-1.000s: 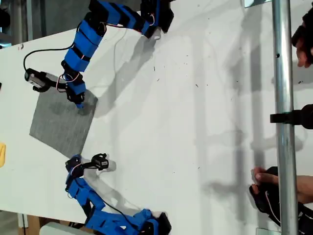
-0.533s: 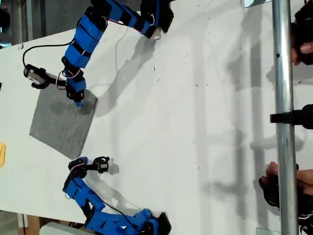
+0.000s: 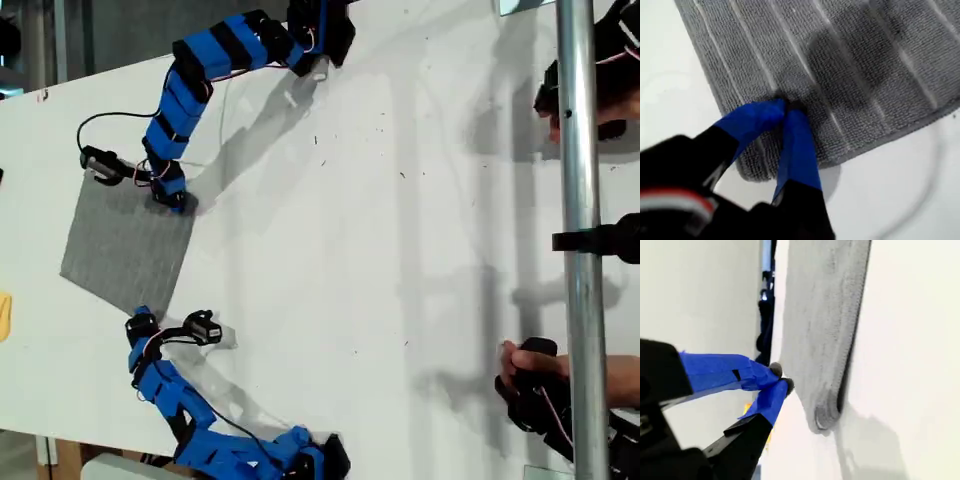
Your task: Grasp corners of a towel and fold twice.
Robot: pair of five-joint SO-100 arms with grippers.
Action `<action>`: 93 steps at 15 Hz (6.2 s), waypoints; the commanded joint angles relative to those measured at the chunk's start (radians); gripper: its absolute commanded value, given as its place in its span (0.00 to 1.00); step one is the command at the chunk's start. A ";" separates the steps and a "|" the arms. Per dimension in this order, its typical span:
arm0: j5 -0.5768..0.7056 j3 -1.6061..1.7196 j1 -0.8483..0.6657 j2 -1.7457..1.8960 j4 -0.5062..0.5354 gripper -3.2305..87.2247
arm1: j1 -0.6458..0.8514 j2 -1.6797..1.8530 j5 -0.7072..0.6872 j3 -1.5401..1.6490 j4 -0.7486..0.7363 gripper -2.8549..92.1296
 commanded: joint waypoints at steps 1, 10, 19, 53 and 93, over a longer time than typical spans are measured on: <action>-0.015 -0.075 -0.046 -0.003 -0.052 0.03 | -0.044 0.035 0.000 -0.061 0.166 0.03; -0.028 -0.069 0.008 0.072 0.285 0.03 | -0.288 0.489 0.023 0.331 0.156 0.03; -0.021 -0.057 0.071 0.227 0.140 0.03 | -0.212 0.494 0.017 0.383 0.034 0.03; -0.117 -0.021 0.385 0.153 1.031 0.03 | -0.354 0.511 0.021 0.595 0.321 0.03; -0.508 0.939 0.954 2.040 1.223 0.21 | -0.815 1.588 0.152 0.485 1.078 0.35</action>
